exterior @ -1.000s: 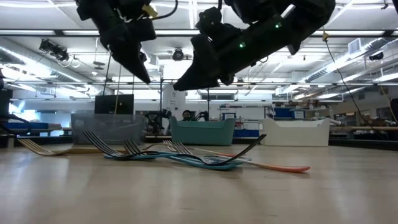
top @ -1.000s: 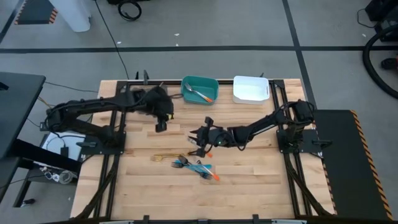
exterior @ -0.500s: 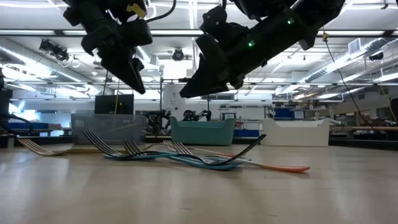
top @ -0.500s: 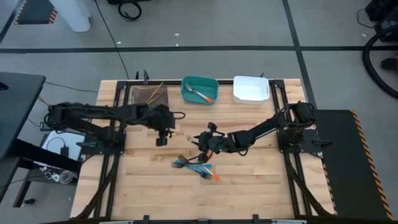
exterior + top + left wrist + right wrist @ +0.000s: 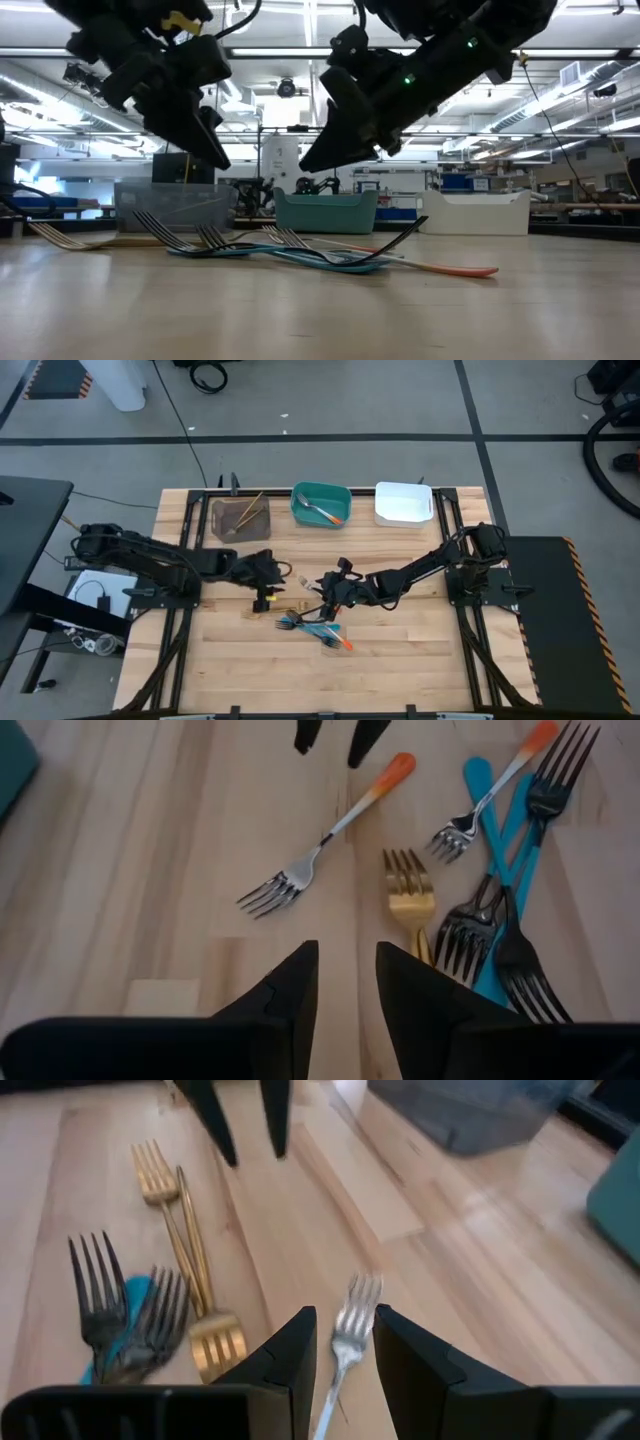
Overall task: Sort silverware by color (type)
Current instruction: Put the orange fork into the blue bin
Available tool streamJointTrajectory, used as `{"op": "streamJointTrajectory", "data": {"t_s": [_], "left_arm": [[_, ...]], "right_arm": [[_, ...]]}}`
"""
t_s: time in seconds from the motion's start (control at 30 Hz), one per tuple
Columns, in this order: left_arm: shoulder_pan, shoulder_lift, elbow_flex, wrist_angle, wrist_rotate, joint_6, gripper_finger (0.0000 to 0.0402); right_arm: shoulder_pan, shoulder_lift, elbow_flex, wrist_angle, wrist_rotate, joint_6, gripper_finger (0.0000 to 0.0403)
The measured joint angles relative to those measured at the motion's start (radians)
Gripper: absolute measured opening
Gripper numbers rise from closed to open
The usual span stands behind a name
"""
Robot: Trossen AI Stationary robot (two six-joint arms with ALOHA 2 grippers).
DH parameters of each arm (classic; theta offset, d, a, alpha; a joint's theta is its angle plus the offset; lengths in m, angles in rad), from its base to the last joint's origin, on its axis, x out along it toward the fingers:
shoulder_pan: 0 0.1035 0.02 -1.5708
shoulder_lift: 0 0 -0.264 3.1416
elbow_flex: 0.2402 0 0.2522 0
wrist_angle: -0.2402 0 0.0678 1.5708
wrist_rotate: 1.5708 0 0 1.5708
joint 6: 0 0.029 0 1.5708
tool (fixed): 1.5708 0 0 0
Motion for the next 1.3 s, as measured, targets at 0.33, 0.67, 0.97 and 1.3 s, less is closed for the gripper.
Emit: {"op": "streamJointTrajectory", "data": {"t_s": [0.33,0.67,0.97,1.3], "left_arm": [[-0.069,0.000,-0.132,0.276,-0.032,-0.035,0.0111],[-0.077,-0.064,-0.159,0.323,-0.035,-0.035,0.0111],[-0.077,-0.208,-0.160,0.198,-0.040,-0.060,0.0111],[-0.082,-0.329,-0.158,0.161,-0.041,-0.060,0.0111]], "right_arm": [[0.000,0.000,-0.041,0.025,-0.003,0.091,0.0109],[0.026,0.015,0.036,0.053,0.002,0.095,0.0109],[0.033,0.159,0.150,-0.053,0.010,0.087,0.0109],[-0.003,0.180,0.149,-0.148,0.026,0.124,0.0109]]}}
